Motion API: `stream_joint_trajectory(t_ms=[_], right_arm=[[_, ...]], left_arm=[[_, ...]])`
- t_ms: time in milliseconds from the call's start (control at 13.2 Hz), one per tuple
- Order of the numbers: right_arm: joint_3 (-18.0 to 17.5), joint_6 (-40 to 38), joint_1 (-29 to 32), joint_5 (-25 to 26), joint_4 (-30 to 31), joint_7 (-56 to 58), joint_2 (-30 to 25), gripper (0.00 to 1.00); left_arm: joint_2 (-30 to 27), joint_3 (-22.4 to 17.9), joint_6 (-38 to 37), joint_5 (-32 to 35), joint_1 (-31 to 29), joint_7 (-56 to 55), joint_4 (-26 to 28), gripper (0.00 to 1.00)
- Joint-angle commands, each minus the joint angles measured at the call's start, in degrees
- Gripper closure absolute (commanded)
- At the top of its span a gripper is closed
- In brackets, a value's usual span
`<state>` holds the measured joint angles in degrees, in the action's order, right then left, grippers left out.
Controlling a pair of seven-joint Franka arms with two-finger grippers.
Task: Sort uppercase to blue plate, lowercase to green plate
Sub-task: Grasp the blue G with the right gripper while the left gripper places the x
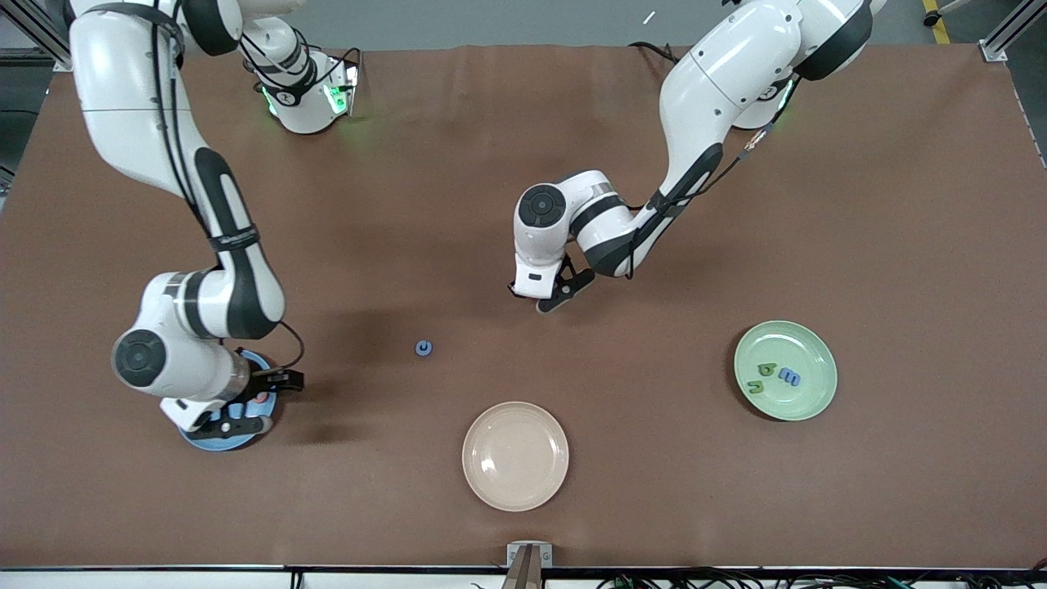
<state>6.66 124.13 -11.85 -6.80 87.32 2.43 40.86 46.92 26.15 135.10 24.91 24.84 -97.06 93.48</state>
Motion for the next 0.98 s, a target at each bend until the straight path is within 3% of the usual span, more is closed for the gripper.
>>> stream_joint_trajectory(t_ms=[0,379,606,909], right_arm=[[-0.77,-1.52,-4.57,-0.14,1.01,-8.89,-1.31,0.08],[-0.86,-0.21,-14.24,-0.14,1.8,-25.08,-0.79,0.08],[-0.86,8.02,-17.33,-0.14,6.61,-28.87,-0.61,0.08],[-0.95,12.1,-19.88,-0.14,9.53,-32.83,-0.52,0.09]], left_arm=[[0.8,-0.49,0.43,1.02,0.65,-1.99,-0.14,0.98],[-1.57,-1.98,0.08,1.02,-1.98,-2.34,-0.76,1.0],[-5.25,-7.06,-0.27,1.02,-2.42,-2.61,-0.67,1.0],[-8.34,-8.13,-3.43,1.02,-10.93,7.38,-0.23,1.0]])
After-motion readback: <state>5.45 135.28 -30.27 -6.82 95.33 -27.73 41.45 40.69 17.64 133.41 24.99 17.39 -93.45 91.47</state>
